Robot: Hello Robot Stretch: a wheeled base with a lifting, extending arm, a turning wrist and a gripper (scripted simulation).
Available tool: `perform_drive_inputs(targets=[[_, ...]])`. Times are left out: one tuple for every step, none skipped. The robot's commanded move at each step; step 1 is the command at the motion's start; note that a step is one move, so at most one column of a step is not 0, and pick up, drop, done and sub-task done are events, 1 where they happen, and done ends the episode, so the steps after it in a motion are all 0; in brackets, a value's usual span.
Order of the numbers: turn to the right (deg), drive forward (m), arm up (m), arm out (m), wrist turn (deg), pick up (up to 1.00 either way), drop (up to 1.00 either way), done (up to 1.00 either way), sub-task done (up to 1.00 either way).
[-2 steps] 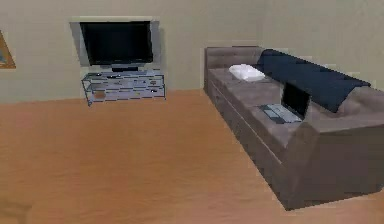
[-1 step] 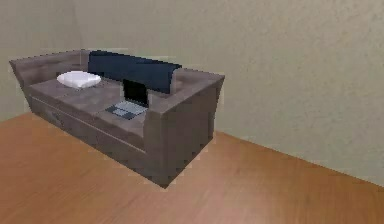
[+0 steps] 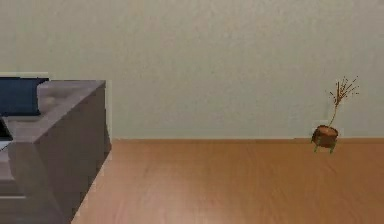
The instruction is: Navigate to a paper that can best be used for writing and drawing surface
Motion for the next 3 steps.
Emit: perform_drive_inputs(targets=[[0.0,0.05,0.0,0.0,0.0,0.0,0.0,0.0,0.0],[-45.0,0.0,0.0,0.0,0.0,0.0,0.0,0.0,0.0],[-33.0,0.0,0.0,0.0,0.0,0.0,0.0,0.0,0.0]])
